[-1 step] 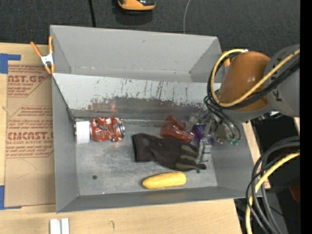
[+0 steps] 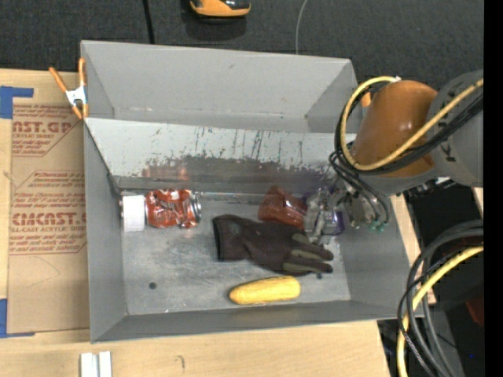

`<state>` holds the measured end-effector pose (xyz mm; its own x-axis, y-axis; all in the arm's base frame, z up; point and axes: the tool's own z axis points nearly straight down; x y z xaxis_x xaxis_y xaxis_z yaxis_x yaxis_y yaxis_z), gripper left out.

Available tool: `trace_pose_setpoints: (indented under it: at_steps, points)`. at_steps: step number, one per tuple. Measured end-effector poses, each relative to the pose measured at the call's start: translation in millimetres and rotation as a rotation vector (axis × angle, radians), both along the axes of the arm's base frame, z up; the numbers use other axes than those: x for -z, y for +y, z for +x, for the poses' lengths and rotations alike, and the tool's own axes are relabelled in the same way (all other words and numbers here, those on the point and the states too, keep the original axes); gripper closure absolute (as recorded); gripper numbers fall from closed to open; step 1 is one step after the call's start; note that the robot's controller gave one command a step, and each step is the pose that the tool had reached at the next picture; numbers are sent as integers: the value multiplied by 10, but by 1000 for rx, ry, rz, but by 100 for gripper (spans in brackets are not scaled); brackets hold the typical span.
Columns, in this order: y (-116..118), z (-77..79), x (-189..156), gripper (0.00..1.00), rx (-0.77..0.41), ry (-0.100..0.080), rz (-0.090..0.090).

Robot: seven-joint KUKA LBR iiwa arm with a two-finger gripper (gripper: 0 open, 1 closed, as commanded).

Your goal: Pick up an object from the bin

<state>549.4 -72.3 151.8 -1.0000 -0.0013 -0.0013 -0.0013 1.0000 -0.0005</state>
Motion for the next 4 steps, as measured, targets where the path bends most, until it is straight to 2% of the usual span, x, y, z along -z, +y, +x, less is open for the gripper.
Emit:
trace_pose_setpoints:
  at_steps: [1, 2, 3, 4]
  points:
    - [0, 0, 0, 100, 0, 0, 0]
    - [-153, 44, -487, 100, 50, 2, 2]
    - [114, -144, -344, 0, 171, 1, 2]
    - [111, -142, -352, 0, 170, 0, 1]
